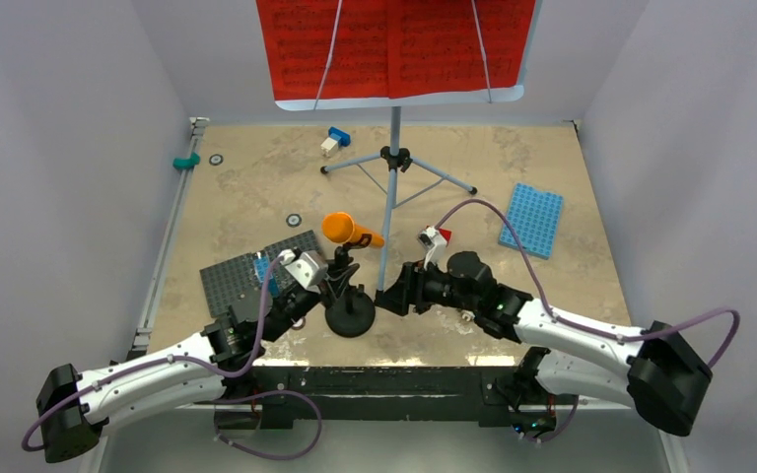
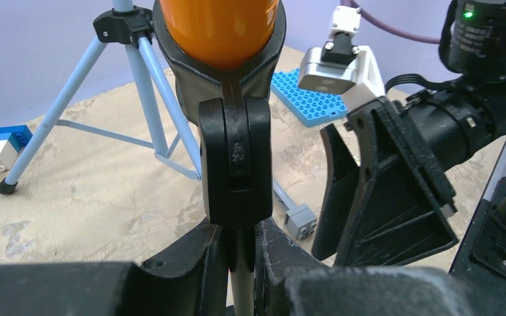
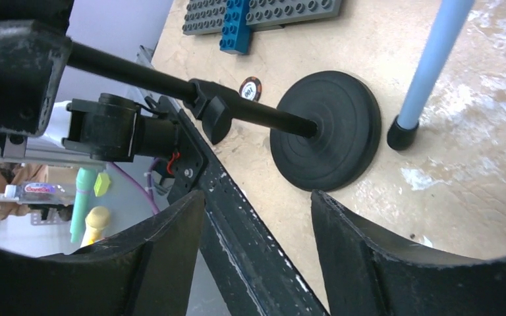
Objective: Pack up the instrument practice props
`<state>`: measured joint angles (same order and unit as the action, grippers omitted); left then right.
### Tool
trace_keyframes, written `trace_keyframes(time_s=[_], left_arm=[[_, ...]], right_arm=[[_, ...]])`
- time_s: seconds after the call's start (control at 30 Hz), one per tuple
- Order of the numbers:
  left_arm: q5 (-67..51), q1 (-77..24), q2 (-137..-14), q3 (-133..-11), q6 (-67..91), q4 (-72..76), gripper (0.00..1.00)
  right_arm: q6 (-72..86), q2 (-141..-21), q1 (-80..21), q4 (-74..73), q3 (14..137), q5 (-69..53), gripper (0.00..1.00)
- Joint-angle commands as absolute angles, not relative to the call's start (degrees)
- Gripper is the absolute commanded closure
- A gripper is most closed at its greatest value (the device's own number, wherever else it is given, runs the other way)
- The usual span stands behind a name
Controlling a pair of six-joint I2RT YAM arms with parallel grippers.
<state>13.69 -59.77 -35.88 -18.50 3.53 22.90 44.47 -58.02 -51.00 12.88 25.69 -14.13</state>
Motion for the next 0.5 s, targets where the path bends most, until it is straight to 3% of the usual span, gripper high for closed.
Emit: trace_keyframes(time_s=[0.0,0.47], left_arm=[[15.3,-60.1,-34.5,-18.0,6.8,29.3,1.00],[16.5,-60.1,-33.7,-16.1,9.2,28.4,1.00]], right_arm=[[46.7,-63.2,-51.2,24.4,30.0,-17.6,0.37],[47.5,-74.3,-51.2,29.3,35.8,-21.9,0.53]])
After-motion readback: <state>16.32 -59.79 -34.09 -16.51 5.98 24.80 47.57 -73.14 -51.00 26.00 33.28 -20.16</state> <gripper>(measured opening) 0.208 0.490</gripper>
